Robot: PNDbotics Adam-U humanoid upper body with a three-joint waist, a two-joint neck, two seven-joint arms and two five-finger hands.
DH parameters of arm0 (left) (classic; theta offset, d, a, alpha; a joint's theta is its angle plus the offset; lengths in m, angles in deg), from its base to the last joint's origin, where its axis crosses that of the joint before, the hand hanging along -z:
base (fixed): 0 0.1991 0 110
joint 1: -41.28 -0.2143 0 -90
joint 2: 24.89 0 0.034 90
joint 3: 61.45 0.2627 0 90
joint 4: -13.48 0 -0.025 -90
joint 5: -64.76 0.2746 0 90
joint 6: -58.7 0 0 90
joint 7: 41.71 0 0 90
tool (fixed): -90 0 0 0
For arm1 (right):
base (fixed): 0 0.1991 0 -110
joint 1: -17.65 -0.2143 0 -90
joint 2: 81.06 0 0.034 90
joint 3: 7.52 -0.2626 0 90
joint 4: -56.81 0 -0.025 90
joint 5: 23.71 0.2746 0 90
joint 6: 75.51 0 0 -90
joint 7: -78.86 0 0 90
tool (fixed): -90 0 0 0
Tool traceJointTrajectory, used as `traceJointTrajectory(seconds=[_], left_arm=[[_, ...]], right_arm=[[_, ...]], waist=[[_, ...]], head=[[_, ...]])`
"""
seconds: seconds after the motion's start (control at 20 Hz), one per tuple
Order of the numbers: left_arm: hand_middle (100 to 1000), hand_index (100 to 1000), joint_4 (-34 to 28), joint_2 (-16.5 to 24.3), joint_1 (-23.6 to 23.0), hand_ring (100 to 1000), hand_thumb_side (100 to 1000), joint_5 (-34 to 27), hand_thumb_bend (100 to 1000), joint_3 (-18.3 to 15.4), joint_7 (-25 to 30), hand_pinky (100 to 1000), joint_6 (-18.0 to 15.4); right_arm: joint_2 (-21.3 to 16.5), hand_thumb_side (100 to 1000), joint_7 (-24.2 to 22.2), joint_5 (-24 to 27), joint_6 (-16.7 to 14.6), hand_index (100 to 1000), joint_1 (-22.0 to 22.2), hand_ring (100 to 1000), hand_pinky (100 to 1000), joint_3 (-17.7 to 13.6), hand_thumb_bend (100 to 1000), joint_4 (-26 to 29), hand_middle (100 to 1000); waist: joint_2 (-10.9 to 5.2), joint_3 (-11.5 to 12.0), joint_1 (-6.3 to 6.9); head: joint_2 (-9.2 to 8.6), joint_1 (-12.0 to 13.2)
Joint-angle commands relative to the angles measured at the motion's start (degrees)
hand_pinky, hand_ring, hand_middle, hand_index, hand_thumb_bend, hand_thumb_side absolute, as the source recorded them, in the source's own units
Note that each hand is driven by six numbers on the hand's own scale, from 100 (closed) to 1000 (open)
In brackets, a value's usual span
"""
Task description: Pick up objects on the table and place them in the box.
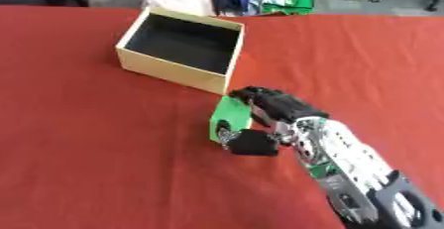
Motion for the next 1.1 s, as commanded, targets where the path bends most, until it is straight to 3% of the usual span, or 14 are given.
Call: traceJointTrajectory(seconds=[0.05,0.5,1.1], left_arm=[[745,896,-1.1,0.5,0.6,595,534,-0.1,100,0.1,0.3,611,0.0],[746,896,-1.1,0.4,0.6,596,533,-0.1,100,0.1,0.4,612,0.0],[747,895,-1.1,0.2,0.6,595,532,0.1,100,0.2,0.6,613,0.0]], right_arm=[[-0.4,807,-1.1,0.4,1.6,1000,-0.3,998,957,-0.1,100,0.1,945],[-0.2,729,-0.2,0.6,1.6,1000,-0.3,962,911,0.3,100,-0.8,939],[-0.1,635,3.3,1.0,2.0,1000,0.1,813,776,0.4,100,-0.4,864]], waist=[[0.01,0.1,0.76],[0.11,0.2,0.75],[0.38,0.4,0.86]], head=[[-0.50,0.0],[-0.68,-0.1],[-0.84,-0.1]])
